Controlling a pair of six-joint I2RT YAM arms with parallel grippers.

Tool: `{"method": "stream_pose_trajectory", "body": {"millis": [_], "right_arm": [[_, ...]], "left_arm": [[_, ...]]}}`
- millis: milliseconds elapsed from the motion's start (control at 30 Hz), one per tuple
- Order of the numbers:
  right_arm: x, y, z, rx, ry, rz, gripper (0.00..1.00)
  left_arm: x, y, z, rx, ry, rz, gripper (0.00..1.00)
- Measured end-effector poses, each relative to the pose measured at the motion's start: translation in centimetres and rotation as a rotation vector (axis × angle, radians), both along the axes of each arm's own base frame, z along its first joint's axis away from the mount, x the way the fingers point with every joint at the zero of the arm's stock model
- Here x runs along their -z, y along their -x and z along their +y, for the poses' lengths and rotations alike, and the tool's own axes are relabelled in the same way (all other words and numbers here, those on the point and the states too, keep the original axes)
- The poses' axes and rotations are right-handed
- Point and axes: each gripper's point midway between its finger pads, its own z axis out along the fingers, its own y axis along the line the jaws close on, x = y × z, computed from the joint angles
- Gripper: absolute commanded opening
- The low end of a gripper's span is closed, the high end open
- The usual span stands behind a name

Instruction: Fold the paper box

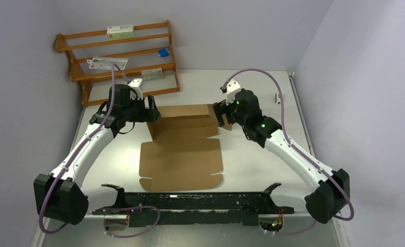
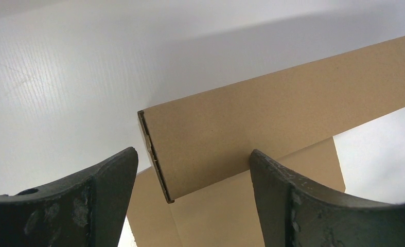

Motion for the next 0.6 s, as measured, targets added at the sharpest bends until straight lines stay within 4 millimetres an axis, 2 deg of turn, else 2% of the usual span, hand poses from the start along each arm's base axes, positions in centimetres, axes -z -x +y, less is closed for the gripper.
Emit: {"method": "stream_pose_trajectory", "body": {"millis": [200, 433, 533, 600], "right_arm": [[2.6, -2.0, -0.9, -0.084, 0.069, 0.089, 0.90], [3.3, -4.8, 0.4, -0.232, 0.095, 0.109, 0.87], [4.5, -5.5, 0.8, -0.278, 0.106, 0.131, 0.82], [5.5, -5.6, 1.0, -0.306, 0.109, 0.158, 0.75]], "left_arm": [[0.0, 0.0, 0.0, 0.003, 0.003, 0.001, 0.84], [0.2, 0.2, -0.2, 0.012, 0.009, 0.008, 0.84], [0.2, 0.2, -0.2, 0.014, 0.011, 0.009, 0.84], [0.2, 0.2, -0.2, 0.015, 0.011, 0.009, 0.84]]}}
